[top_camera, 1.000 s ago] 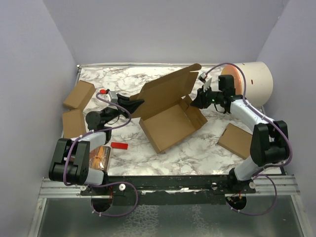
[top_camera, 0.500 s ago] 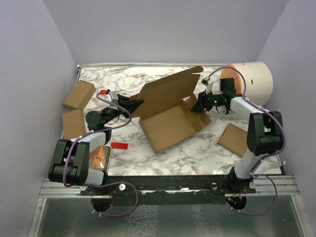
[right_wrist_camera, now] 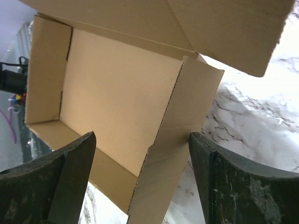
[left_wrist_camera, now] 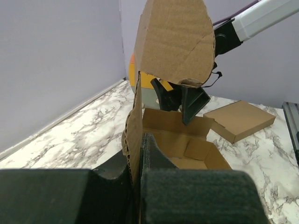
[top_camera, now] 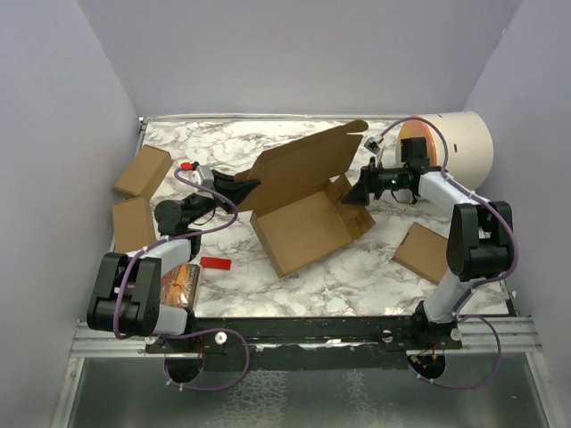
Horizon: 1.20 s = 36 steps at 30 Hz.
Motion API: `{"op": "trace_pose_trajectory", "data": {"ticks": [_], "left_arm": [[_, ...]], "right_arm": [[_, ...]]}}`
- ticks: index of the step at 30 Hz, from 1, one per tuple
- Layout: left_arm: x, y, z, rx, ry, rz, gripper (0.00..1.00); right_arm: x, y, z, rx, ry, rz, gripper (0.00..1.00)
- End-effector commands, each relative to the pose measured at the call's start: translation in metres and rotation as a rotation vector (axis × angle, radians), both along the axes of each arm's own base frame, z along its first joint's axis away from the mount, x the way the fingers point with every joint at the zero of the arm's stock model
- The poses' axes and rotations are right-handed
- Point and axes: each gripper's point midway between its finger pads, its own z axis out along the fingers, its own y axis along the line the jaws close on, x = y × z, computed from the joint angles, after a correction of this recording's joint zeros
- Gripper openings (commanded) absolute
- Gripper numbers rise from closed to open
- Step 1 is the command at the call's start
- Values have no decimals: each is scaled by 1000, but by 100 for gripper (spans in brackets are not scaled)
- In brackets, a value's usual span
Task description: Fold the paper box
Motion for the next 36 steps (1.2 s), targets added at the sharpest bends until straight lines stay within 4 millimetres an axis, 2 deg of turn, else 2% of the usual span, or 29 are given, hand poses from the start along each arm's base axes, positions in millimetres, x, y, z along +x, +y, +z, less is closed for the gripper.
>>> {"op": "trace_pose_trajectory", "data": {"ticks": [1,4,9,20,30,36], "left_arm": [[-7,0,9,7,-57,-4,0],[-7,0,9,10,-60,0,0],[-6,0,8,11,-56,-1,0],[-5,0,6,14,-51,1,0],[-5,0,6,14,-48,0,0],[-5,0,6,13,-48,-2,0]], "right_arm": [[-8,6,10,104,78,60,78],[-13,10,13,149,114,81,73],[-20,14,15,211,179,95,73],[-19,17,1,261,333,51,70],[-15,14,-10,248,379,4,47],[-10,12,-18,206,367,-29,26]]}}
